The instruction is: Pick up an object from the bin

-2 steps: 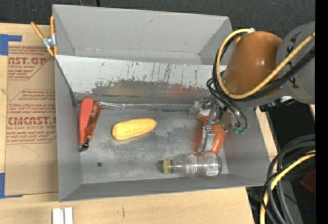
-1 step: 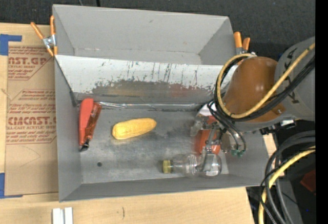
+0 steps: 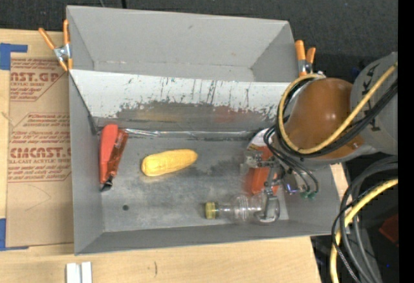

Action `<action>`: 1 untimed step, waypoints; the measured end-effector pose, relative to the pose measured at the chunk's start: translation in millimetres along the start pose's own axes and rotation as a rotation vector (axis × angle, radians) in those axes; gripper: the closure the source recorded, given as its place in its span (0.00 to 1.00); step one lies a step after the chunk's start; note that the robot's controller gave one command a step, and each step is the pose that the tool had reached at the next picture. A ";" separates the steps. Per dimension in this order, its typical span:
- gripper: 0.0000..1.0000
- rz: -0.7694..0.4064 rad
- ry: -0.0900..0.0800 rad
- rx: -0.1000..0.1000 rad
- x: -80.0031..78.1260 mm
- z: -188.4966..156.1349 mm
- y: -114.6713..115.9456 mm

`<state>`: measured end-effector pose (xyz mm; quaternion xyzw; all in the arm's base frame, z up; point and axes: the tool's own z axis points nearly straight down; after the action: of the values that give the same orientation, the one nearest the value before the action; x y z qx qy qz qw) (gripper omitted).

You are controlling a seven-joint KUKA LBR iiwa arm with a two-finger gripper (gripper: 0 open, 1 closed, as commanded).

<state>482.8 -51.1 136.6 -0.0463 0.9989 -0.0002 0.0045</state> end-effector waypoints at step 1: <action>0.00 0.209 0.006 -0.001 0.8 56.6 -2.3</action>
Offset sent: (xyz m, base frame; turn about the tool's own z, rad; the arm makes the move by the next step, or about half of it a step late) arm -0.0018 -0.0173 -0.0666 0.0429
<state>482.8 -53.4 80.1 0.0580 0.9983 0.0008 0.0013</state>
